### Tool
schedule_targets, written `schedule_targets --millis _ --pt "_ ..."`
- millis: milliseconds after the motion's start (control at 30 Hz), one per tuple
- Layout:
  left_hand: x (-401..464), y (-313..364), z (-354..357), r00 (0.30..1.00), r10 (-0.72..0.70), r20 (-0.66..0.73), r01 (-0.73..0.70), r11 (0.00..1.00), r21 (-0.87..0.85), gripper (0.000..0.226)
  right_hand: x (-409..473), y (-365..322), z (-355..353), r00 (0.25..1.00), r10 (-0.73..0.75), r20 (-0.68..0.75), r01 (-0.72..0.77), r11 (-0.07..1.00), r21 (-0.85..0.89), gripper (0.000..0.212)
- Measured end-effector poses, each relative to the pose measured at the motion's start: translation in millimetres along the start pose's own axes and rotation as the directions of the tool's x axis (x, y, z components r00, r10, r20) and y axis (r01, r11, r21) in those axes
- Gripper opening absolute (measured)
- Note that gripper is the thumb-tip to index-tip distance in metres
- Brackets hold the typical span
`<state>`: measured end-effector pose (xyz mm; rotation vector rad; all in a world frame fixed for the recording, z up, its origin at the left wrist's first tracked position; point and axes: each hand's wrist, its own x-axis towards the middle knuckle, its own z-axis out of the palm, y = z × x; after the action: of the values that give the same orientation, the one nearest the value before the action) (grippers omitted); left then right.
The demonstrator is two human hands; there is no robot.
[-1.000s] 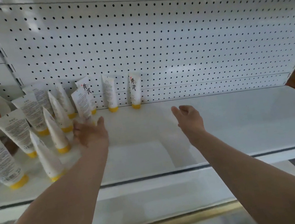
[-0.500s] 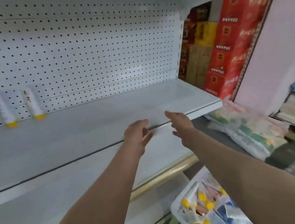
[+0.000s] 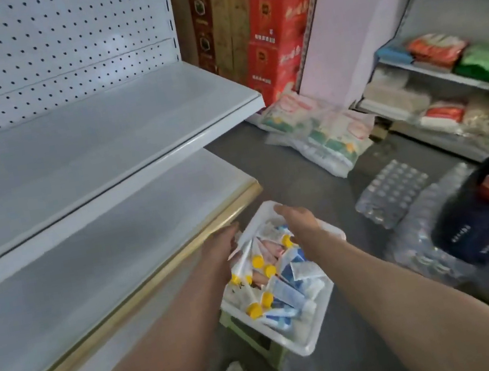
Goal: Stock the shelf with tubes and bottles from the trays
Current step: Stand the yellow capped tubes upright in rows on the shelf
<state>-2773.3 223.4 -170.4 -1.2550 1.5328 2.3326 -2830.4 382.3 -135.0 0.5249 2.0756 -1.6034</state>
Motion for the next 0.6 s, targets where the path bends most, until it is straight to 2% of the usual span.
schedule_targets --millis 133,300,367,500,600 --pt "22 -39 6 0.99 -0.139 -0.018 0.14 0.987 0.084 0.037 19 40 -11 0.988 0.14 -0.07 -0.141 0.99 -0.012 0.033" --pt "43 -75 6 0.95 -0.306 -0.054 0.31 0.927 0.21 0.049 40 86 -20 0.945 0.302 -0.127 -0.309 0.95 -0.037 0.031" --pt "55 -88 3 0.938 -0.335 -0.09 0.347 0.904 0.249 0.047 51 103 -21 0.928 0.345 -0.137 -0.353 0.935 -0.035 0.028" --pt "83 -116 -12 0.933 -0.336 -0.13 0.36 0.867 0.344 0.048 73 142 -17 0.914 0.383 -0.131 -0.398 0.91 -0.119 0.042" --pt "104 -131 -19 0.938 -0.323 -0.126 0.344 0.823 0.453 0.048 87 164 -11 0.892 0.421 -0.165 -0.441 0.89 -0.117 0.058"
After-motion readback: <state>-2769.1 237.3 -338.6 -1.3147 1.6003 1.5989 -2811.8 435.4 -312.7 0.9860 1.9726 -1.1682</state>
